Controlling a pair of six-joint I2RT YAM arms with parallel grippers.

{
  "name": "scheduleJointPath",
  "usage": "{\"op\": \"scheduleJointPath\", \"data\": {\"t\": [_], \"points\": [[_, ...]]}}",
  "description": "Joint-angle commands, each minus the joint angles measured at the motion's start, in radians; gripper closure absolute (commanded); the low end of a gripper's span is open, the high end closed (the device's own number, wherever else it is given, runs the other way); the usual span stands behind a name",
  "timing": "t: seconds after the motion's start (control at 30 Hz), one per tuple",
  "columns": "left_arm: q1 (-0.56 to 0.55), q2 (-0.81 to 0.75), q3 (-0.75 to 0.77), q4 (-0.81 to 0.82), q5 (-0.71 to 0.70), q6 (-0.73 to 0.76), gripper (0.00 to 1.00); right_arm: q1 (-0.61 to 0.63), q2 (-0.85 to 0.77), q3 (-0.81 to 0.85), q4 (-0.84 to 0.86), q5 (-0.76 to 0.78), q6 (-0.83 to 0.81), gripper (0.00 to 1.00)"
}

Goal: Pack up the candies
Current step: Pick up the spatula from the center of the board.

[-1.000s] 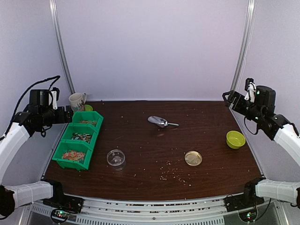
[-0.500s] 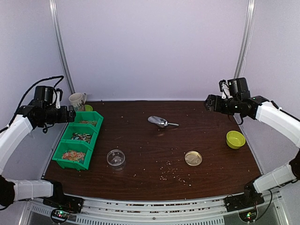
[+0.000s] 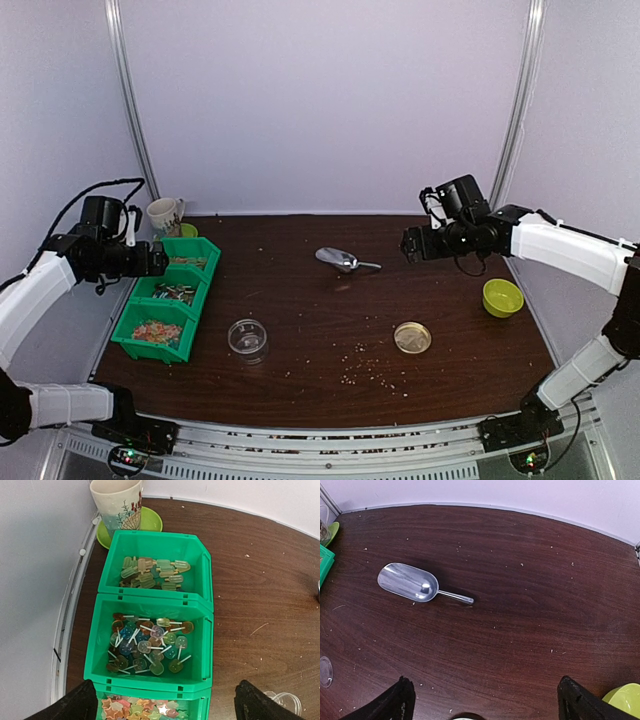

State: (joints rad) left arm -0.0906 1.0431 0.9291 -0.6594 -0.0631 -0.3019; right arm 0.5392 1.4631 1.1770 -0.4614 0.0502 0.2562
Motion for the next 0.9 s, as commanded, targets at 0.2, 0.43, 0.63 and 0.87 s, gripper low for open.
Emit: {"op": "scheduleJointPath", "data": {"t": [0.2,0.43,0.63,0.87], "points": [[0.009,0.021,0.013,0.011,-0.009,-0.021,0.02,0.05,0.079,0.014,0.057,0.051,-0.095,0.0],[0.01,0.036,0.017,0.01,-0.01,-0.02,0.02,0.058,0.134,0.045,0.152,0.072,-0.155,0.01],[0.01,0.036,0.017,0.006,-0.015,-0.02,0.02,0.058,0.189,0.077,0.168,0.081,-0.27,0.0],[0.01,0.039,0.019,0.006,-0.005,-0.019,0.02,0.058,0.278,0.192,0.055,-0.044,-0.444,0.0]]}}
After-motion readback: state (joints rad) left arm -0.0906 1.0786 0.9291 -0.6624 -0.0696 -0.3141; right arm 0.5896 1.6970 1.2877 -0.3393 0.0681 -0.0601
